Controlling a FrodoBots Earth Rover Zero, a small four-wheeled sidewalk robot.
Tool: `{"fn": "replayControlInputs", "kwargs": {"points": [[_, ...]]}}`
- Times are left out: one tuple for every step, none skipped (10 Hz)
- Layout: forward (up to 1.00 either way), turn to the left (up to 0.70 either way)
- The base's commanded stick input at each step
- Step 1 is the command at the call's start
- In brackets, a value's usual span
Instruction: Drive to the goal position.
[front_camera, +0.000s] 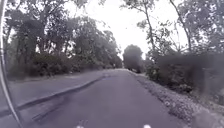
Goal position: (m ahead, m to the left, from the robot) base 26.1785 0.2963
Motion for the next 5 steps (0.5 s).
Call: {"fn": "replayControlInputs", "kwargs": {"points": [[0.70,0.00],[0.70,0.00],[0.70,0.00],[0.70,0.00],[0.70,0.02]]}}
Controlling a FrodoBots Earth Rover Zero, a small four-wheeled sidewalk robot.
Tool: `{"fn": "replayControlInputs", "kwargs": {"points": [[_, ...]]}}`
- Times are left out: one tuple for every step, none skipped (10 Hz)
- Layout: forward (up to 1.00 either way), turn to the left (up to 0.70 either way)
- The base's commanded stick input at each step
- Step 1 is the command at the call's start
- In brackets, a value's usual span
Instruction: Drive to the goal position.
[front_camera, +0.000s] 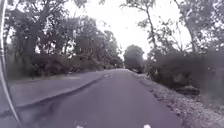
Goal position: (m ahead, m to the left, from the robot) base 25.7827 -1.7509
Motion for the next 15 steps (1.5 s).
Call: {"fn": "replayControlInputs", "kwargs": {"points": [[0.70,0.01],[0.70,0.00],[0.70,0.00],[0.70,0.04],[0.70,0.02],[0.70,0.00],[0.70,0.00],[0.70,0.00],[0.70,0.00],[0.70,0.00],[0.70,0.01],[0.70,0.04],[0.70,0.00],[0.70,0.00],[0.70,0.00]]}}
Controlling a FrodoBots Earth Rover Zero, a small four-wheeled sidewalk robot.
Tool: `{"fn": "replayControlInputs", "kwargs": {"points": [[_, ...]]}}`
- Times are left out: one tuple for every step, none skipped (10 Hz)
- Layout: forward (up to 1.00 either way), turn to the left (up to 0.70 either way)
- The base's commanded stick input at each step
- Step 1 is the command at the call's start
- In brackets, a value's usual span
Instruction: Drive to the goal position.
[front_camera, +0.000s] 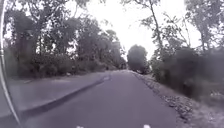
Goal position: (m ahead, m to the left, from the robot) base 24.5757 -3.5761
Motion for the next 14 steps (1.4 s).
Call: {"fn": "replayControlInputs", "kwargs": {"points": [[0.70,0.00],[0.70,0.00],[0.70,0.00],[0.70,0.00],[0.70,0.00],[0.70,0.00],[0.70,0.00],[0.70,0.00],[0.70,0.00],[0.70,0.00],[0.70,0.00],[0.70,0.00],[0.70,0.00],[0.70,0.00]]}}
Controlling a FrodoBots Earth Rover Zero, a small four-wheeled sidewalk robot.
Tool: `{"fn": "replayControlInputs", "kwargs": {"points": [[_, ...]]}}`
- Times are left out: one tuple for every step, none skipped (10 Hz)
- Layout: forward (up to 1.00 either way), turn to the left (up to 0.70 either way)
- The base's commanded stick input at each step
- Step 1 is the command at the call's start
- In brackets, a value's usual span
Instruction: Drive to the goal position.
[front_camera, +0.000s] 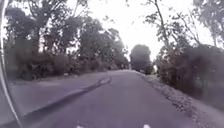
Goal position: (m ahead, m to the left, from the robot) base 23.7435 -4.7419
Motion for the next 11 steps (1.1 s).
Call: {"fn": "replayControlInputs", "kwargs": {"points": [[0.70,0.01],[0.70,0.01],[0.70,0.00],[0.70,0.00],[0.70,-0.03],[0.70,-0.30],[0.70,-0.35],[0.70,-0.11],[0.70,0.00],[0.70,0.00],[0.70,0.00]]}}
